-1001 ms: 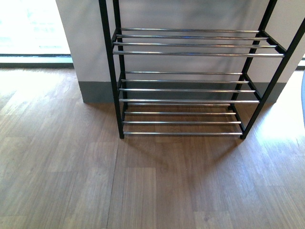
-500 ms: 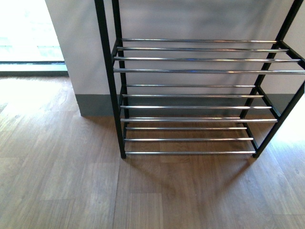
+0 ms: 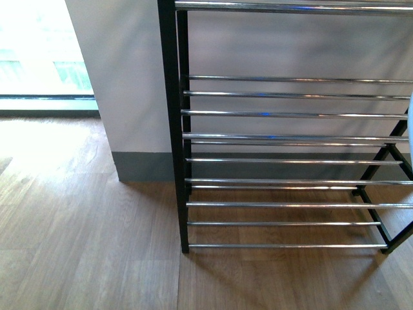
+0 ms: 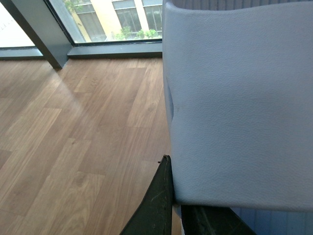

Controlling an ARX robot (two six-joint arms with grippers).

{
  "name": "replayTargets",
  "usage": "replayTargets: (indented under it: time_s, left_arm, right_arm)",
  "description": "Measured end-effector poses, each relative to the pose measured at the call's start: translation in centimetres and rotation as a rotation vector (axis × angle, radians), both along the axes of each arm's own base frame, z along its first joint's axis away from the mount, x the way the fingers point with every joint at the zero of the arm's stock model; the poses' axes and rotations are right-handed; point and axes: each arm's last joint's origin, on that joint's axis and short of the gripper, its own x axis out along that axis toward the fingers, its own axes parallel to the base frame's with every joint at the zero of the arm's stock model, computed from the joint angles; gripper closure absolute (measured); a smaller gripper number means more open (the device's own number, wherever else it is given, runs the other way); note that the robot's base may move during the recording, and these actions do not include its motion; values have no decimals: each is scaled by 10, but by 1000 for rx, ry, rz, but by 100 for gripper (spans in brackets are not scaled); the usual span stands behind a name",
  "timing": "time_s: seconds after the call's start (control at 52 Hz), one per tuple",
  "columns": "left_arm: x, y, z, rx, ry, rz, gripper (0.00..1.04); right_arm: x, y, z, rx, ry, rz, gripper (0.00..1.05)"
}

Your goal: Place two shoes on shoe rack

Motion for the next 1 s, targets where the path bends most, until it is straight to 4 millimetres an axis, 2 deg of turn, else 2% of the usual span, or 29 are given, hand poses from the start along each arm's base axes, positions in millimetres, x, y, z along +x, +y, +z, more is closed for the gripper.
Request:
replayTargets:
  time_s: [1.001]
  left_arm:
    - [0, 0, 0, 0, 2, 0, 103]
  right_arm:
    - [0, 0, -1, 0, 3, -2, 103]
